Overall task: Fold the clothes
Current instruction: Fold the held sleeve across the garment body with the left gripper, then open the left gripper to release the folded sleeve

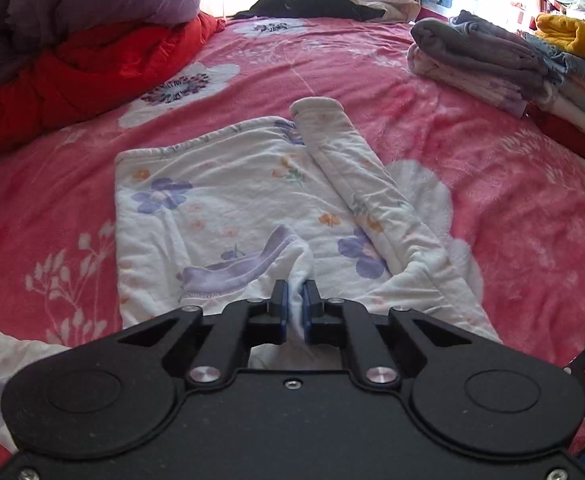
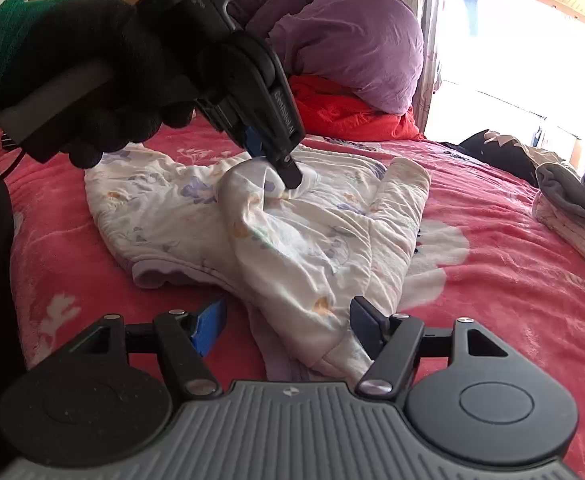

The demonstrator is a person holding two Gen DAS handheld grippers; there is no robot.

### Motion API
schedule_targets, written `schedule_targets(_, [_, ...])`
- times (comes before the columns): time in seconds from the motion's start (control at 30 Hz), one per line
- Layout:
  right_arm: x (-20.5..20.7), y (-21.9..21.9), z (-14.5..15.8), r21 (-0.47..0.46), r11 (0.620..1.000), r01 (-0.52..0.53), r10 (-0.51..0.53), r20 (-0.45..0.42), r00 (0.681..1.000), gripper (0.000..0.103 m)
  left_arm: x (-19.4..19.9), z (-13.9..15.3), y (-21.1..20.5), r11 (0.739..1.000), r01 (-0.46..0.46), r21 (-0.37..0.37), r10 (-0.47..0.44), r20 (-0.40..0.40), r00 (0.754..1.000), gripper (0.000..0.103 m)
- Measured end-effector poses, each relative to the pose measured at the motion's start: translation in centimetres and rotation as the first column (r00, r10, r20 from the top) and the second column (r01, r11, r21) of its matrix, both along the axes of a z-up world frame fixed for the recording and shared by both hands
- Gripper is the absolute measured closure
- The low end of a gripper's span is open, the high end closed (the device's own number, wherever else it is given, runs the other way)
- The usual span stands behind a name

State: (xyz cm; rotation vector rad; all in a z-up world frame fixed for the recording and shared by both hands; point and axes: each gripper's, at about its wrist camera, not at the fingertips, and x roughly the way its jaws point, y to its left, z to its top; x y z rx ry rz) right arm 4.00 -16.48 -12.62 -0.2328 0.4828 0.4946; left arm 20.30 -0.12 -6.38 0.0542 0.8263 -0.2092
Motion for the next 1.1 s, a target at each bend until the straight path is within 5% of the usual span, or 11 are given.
schedule_targets(0.1, [0.1,-0.3,0.1,0.008,1.000,0.005,-0.005,-0.001,1.000,0.035,-0.9,1.1,0.5,0.992,-0.059,-0.114,0.069,0.088,0.994,0.098])
schedule_targets(0.23, [0.1,-0.1,-0.2,0.010,1.000,-0.019,0.019,-0.023,1.000,0.035,-1.3,2.6,1.0,0.940,-0.134,-0.313,0.201,0.193,0.960,0.098])
schedule_targets(0.33, [0.1,-0.2,-0.2,0.008,1.000,-0.019,0.019,-0.031,0.999,0.035,-0.3,3.0,0.3,0.908,-0.140,-0.396,0.240,0.214,0.947,0.098])
schedule_targets(0.4, [0.1,-0.3,0.0,0.010,1.000,-0.018,0.018,-0.029,0.999,0.035,0.9,2.9,-0.8,0.909,-0.130,-0.396,0.233,0.223,0.947,0.098])
schedule_targets(0.5, [0.1,-0.4,0.1,-0.004,1.000,-0.010,0.010,-0.035,0.999,0.035,2.4,2.5,-2.8,0.932,-0.105,-0.348,0.201,0.253,0.946,0.098])
schedule_targets(0.7, [-0.1,-0.7,-0.1,-0.025,1.000,-0.020,0.019,-0.031,0.999,0.037,4.4,0.4,-7.7,0.991,-0.017,-0.134,0.059,0.313,0.948,0.098])
schedule_targets(0.87, [-0.1,-0.8,-0.4,-0.046,0.998,-0.032,0.031,-0.031,0.999,0.040,5.0,-1.2,-9.8,0.999,0.036,-0.032,-0.024,0.323,0.946,0.098])
schedule_targets(1.0, [-0.2,-0.9,-0.5,-0.050,0.998,-0.037,0.035,-0.037,0.999,0.040,6.3,-2.4,-10.2,0.998,0.057,-0.017,-0.051,0.246,0.968,0.097])
schedule_targets(1.1, [-0.2,-0.9,-0.5,-0.051,0.998,-0.040,0.037,-0.041,0.998,0.040,8.2,-3.9,-10.3,0.998,0.060,0.019,-0.062,0.105,0.993,0.089])
